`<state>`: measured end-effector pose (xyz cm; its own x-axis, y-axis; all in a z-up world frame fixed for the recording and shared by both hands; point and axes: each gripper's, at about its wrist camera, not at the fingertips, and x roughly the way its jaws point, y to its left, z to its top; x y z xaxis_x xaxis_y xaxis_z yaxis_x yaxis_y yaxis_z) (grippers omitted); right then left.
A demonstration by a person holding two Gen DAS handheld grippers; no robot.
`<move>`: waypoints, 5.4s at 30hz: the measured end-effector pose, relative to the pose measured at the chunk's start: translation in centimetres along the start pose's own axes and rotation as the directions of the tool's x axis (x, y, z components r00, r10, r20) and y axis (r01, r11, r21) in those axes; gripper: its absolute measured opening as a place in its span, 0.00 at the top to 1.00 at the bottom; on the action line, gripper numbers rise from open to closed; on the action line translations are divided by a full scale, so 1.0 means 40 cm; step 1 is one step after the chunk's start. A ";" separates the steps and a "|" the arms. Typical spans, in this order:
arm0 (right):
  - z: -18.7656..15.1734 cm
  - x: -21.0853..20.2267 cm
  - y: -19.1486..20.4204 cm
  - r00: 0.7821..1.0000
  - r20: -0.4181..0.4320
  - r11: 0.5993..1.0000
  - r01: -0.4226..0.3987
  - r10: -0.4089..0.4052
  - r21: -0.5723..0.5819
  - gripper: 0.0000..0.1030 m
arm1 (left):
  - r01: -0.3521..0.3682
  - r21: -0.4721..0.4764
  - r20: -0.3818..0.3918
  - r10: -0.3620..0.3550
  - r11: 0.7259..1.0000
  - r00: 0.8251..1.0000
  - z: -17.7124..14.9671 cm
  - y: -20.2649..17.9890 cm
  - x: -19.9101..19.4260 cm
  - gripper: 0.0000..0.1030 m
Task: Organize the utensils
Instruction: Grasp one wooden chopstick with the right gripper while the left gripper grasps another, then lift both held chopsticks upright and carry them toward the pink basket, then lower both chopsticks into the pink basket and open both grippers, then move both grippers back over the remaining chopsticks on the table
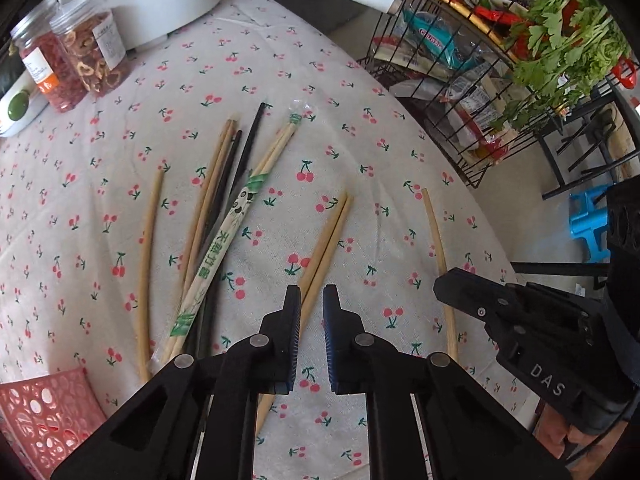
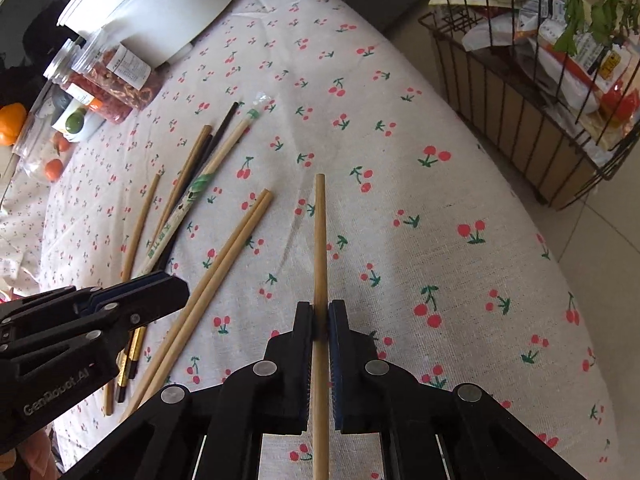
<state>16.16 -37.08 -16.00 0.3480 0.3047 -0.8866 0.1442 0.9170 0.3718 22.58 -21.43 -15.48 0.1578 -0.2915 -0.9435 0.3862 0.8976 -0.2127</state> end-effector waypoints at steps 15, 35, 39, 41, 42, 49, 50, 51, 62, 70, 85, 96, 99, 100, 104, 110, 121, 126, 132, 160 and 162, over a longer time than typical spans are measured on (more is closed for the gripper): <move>0.002 0.000 -0.026 1.000 -0.012 0.999 -0.002 0.003 0.035 0.95 | -0.083 0.017 -0.058 0.084 0.996 0.995 0.022 -0.004 0.049 0.90; -0.006 0.007 -0.004 0.999 -0.021 0.999 0.029 -0.029 0.019 0.94 | -0.187 0.087 0.019 0.186 0.979 0.982 0.031 -0.044 0.042 0.94; -0.005 -0.048 0.027 0.999 0.043 1.000 0.022 -0.023 0.014 0.94 | -0.150 0.078 0.109 0.141 0.986 0.984 -0.002 -0.046 -0.072 0.94; -0.008 -0.077 0.048 0.997 0.072 1.000 0.009 -0.010 0.011 0.94 | -0.138 0.075 0.163 0.124 0.988 0.979 -0.027 -0.042 -0.137 0.94; -0.011 -0.092 0.060 0.996 0.086 1.000 0.003 -0.004 0.004 0.94 | -0.128 0.066 0.192 0.113 0.990 0.975 -0.042 -0.040 -0.169 0.94; -0.046 -0.200 0.154 0.983 0.184 0.997 0.004 0.009 -0.072 0.94 | -0.061 0.009 0.358 0.053 0.998 0.932 -0.177 0.020 -0.371 0.94; -0.051 -0.214 0.167 0.980 0.197 0.997 0.002 0.014 -0.081 0.95 | -0.055 0.005 0.380 0.049 0.998 0.924 -0.198 0.027 -0.395 0.94; -0.056 -0.229 0.180 0.977 0.210 0.996 0.000 0.019 -0.092 0.95 | -0.053 0.005 0.401 0.046 0.999 0.915 -0.219 0.037 -0.419 0.94; -0.099 -0.359 0.337 0.918 0.383 0.970 -0.008 0.104 -0.244 0.95 | 0.010 -0.022 0.620 0.006 1.000 0.785 -0.367 0.133 -0.648 0.94; -0.117 -0.421 0.444 0.864 0.453 0.943 -0.071 0.222 -0.326 0.95 | -0.050 -0.061 0.764 0.079 0.997 0.640 -0.447 0.179 -0.791 0.94; -0.143 -0.361 0.620 0.798 0.460 0.883 -0.179 0.389 -0.434 0.95 | -0.108 -0.179 0.738 0.205 0.978 0.642 -0.429 0.354 -0.688 0.94; -0.130 -0.216 0.673 0.877 0.346 0.878 -0.157 0.335 -0.452 0.95 | -0.103 -0.206 0.585 0.207 0.973 0.784 -0.373 0.422 -0.547 0.94; -0.128 -0.171 0.677 0.897 0.309 0.878 -0.152 0.315 -0.454 0.94 | -0.092 -0.215 0.559 0.200 0.972 0.804 -0.366 0.433 -0.518 0.94; -0.126 -0.159 0.677 0.902 0.300 0.879 -0.151 0.310 -0.453 0.94 | -0.091 -0.217 0.555 0.199 0.972 0.808 -0.364 0.434 -0.511 0.94; -0.121 -0.116 0.677 0.918 0.264 0.881 -0.154 0.295 -0.447 0.94 | -0.098 -0.207 0.559 0.200 0.973 0.805 -0.357 0.428 -0.505 0.94; -0.108 -0.087 0.664 0.915 0.252 0.887 -0.190 0.316 -0.420 0.89 | -0.094 -0.196 0.568 0.191 0.976 0.800 -0.353 0.415 -0.503 0.93; -0.100 -0.170 0.599 0.897 0.293 0.890 -0.195 0.332 -0.412 0.62 | -0.063 -0.238 0.555 0.189 0.969 0.810 -0.368 0.399 -0.525 0.40; -0.102 -0.219 0.511 0.907 0.333 0.912 -0.115 0.258 -0.394 0.40 | -0.070 -0.241 0.530 0.192 0.968 0.826 -0.379 0.364 -0.534 0.23; -0.113 -0.260 0.386 0.925 0.356 0.940 -0.006 0.134 -0.340 0.29 | -0.102 -0.236 0.456 0.202 0.966 0.867 -0.382 0.286 -0.510 0.19; -0.100 -0.205 0.035 0.980 0.115 0.987 0.160 -0.162 0.024 0.21 | -0.066 -0.073 0.131 0.076 0.995 0.988 -0.201 -0.026 -0.202 0.38; -0.094 -0.183 0.040 0.981 0.099 0.986 0.169 -0.169 0.008 0.21 | -0.062 -0.073 0.130 0.071 0.995 0.989 -0.167 -0.023 -0.185 0.49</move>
<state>10.35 -36.90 -9.94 0.4086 0.1180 -0.9051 0.2081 0.9535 0.2182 14.97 -17.89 -9.99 0.3016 -0.2676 -0.9151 0.3079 0.9357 -0.1722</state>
